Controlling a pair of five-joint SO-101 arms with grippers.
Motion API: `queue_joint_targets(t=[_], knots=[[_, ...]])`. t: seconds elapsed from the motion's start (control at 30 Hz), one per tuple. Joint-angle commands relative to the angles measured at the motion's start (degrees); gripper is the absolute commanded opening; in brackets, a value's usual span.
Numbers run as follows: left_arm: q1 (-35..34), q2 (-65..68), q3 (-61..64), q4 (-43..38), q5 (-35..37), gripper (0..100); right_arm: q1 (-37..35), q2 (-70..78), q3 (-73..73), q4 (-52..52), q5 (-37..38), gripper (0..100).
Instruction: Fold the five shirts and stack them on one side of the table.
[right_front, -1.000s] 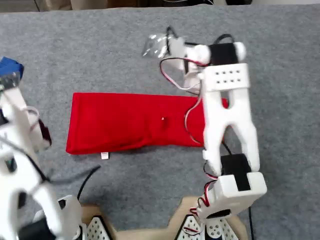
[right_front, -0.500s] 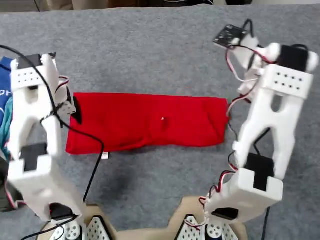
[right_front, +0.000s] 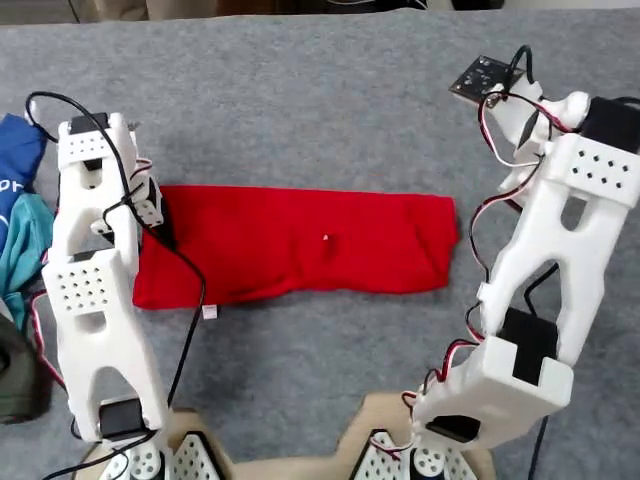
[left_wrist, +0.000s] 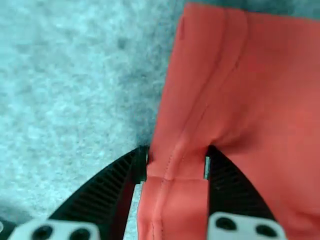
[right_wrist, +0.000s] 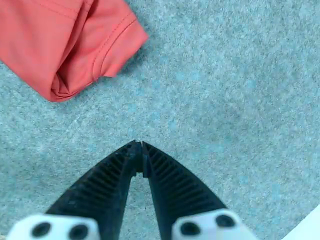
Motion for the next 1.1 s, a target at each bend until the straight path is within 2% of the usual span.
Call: queue_joint_targets(t=[0.0, 0.2, 0.37, 0.57, 0.8, 0.87, 1.07], knots=[[-0.35, 2.15, -2.20, 0.53, -0.35, 20, 0.92, -0.13, -2.68, 0.35, 0.70, 0.6], [0.09, 5.49, -2.73, 0.53, -0.09, 18, 0.48, -0.13, -3.03, 0.35, 0.79, 0.6], [0.18, 6.20, -2.73, 0.53, 0.00, 1, 0.48, -0.13, -3.12, 0.26, 1.41, 0.6], [-0.88, 5.76, -2.90, 0.53, 4.31, 2, 0.48, -0.13, -3.12, 0.26, 1.49, 0.6], [-1.76, 1.27, -9.14, 0.62, 4.84, 2, 1.10, -0.13, -2.95, -2.46, 0.97, 0.6], [-1.23, -2.24, -9.14, 0.62, 4.66, 2, 2.68, 0.22, -2.77, -4.48, -1.67, 0.6], [6.24, -10.24, -7.74, 0.62, 4.57, 2, 6.02, 0.40, 3.82, -14.77, -17.76, 0.6]])
